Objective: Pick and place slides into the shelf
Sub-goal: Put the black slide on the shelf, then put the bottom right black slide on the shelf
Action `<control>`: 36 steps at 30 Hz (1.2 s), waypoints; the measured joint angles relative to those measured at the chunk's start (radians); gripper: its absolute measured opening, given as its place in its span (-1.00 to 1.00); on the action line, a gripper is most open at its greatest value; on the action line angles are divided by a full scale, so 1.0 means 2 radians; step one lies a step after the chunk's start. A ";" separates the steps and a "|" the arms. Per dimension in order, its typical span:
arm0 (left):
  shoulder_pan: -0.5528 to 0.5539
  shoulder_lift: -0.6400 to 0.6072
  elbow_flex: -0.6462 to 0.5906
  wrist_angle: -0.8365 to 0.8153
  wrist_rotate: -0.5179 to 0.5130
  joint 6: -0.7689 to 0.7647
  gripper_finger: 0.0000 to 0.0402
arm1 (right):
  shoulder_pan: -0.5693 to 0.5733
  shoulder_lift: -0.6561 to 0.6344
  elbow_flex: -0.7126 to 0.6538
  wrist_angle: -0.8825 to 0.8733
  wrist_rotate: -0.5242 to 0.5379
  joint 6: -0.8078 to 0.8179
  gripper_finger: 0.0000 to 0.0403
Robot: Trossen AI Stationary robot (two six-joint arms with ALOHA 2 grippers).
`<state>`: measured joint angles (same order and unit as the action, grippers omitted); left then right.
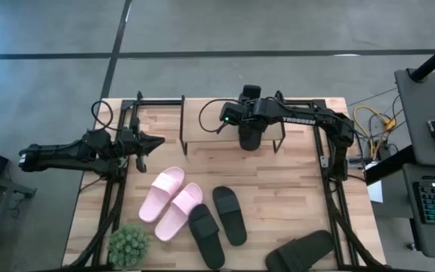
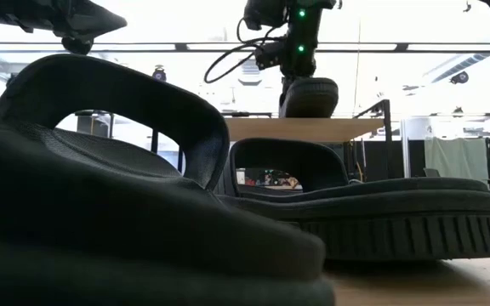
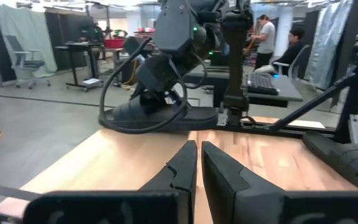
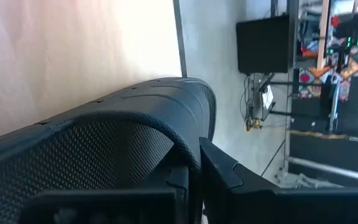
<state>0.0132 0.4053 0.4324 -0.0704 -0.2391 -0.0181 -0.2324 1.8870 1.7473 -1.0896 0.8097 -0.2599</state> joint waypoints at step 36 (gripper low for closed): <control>0.000 0.002 0.000 0.000 -0.001 -0.002 -0.95 | 0.108 -0.120 -0.005 -0.237 -0.217 0.506 -0.11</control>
<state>0.0132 0.4103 0.4320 -0.0711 -0.2405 -0.0231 -0.0161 1.6464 1.7382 -1.5643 0.3750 0.7518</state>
